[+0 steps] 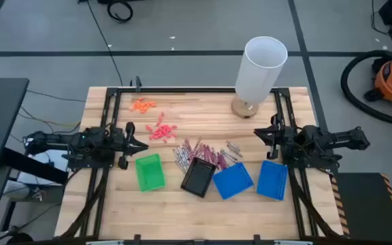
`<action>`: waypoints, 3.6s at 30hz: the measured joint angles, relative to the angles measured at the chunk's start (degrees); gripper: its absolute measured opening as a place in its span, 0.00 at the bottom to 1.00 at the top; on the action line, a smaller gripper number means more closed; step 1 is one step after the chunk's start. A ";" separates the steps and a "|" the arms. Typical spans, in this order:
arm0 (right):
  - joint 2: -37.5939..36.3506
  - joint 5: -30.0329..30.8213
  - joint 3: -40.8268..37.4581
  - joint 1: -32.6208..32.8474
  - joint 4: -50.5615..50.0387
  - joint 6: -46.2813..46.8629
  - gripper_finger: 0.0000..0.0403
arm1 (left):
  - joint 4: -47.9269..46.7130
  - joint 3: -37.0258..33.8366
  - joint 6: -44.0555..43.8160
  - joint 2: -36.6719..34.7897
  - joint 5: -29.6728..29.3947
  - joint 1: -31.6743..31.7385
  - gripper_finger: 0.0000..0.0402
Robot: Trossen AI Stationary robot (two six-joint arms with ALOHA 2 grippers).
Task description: Sort crayons
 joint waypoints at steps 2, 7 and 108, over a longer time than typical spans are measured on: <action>0.02 0.00 0.00 0.01 0.00 0.02 0.11 | -0.02 0.02 0.00 -0.01 0.00 0.00 0.11; 0.00 0.00 0.00 0.00 0.00 0.00 0.11 | 0.00 0.02 0.02 0.00 0.00 0.00 0.11; 4.60 8.65 0.00 -1.01 22.35 0.26 0.11 | 24.18 0.02 0.22 3.00 -14.63 0.22 0.11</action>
